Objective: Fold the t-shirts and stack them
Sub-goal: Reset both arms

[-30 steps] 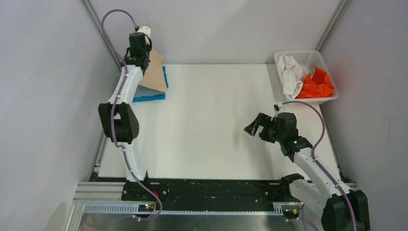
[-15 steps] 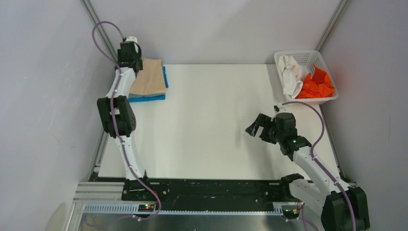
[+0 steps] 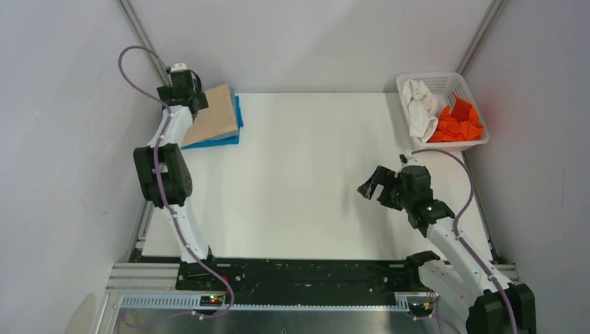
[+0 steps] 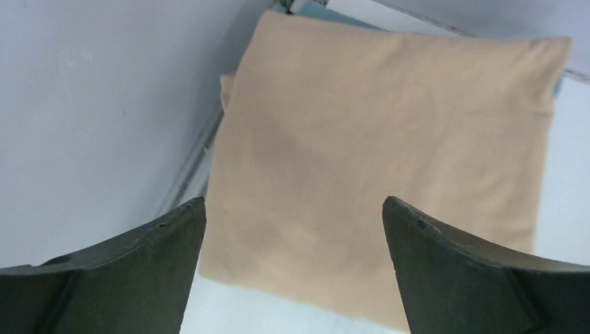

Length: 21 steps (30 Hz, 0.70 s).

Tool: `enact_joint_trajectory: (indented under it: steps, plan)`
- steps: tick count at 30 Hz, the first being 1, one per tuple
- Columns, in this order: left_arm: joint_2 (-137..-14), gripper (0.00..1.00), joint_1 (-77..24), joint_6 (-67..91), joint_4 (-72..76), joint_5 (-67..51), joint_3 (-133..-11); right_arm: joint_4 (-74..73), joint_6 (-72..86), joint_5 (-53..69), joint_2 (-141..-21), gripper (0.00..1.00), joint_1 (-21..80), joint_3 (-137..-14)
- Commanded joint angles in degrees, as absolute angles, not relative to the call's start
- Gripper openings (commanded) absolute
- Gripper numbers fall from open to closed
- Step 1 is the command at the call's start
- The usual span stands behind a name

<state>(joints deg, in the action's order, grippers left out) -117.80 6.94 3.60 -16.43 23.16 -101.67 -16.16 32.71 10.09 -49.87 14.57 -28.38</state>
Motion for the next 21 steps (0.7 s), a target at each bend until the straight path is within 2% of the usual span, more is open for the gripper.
enact_joint_trajectory:
  steps: [1,5,11,16,21]
  plan:
    - [-103.6,1.0,6.2,13.9,-12.3,17.4,-94.5,-19.9,34.0,8.1,-46.2,0.99,15.0,-30.8]
    - [-88.9,1.0,0.2,17.5,-2.7,17.5,-79.4,-23.1,34.0,7.6,-42.6,0.99,15.5,-30.0]
    - [-66.6,1.0,-18.3,22.7,1.9,26.5,-55.2,-27.9,33.6,6.4,-38.1,0.99,16.7,-28.5]
    - [-49.7,1.0,-33.6,28.9,0.8,32.7,-33.7,-31.0,32.8,2.5,-33.8,1.0,17.2,-25.9]
    - [-35.6,1.0,-42.6,36.9,-11.5,37.0,-23.2,-29.9,34.0,1.0,-30.3,0.99,17.5,-23.3]
